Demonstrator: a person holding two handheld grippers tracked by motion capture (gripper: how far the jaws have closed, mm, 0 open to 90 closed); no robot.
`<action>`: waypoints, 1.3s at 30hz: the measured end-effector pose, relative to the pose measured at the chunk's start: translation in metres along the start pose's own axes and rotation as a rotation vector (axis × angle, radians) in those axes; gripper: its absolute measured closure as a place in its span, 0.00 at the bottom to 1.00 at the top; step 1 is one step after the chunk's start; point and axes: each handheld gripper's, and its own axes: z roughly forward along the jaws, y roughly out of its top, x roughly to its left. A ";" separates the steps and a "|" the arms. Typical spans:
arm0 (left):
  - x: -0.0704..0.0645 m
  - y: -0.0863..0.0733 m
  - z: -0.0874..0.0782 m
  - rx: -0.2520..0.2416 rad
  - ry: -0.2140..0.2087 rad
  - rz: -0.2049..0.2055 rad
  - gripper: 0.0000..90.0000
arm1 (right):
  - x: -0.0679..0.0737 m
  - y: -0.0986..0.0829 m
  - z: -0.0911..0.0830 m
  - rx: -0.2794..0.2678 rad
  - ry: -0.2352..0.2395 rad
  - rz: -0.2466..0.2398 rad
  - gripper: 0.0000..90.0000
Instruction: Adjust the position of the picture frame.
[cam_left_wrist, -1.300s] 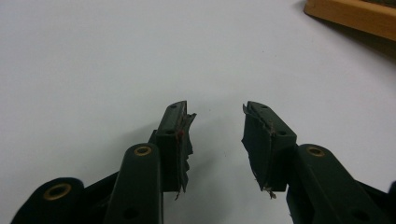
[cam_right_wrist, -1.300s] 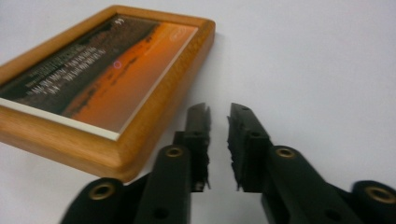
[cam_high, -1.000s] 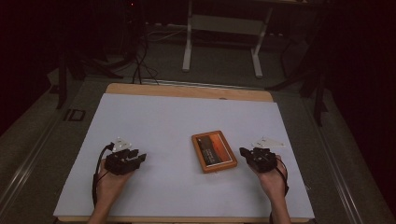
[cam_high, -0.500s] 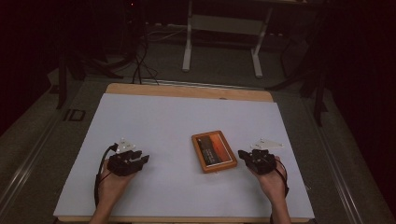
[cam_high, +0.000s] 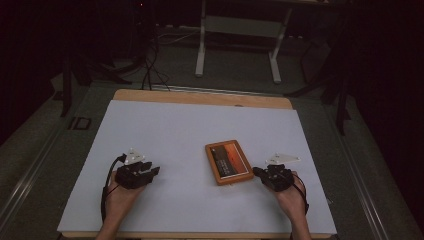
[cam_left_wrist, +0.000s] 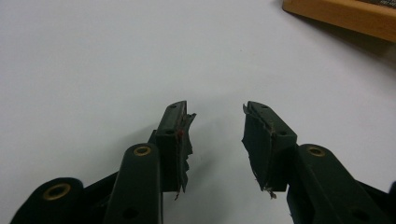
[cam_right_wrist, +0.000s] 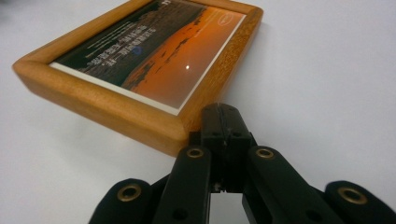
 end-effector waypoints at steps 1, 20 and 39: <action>0.000 0.000 0.000 0.000 0.000 0.000 0.67 | 0.000 0.000 0.000 -0.001 0.007 0.001 1.00; -0.001 0.000 0.001 0.004 -0.002 0.002 0.67 | 0.024 0.004 0.003 0.025 0.107 -0.114 1.00; -0.003 -0.001 0.000 -0.005 -0.001 0.012 0.72 | 0.065 0.016 0.021 0.019 0.215 -0.217 1.00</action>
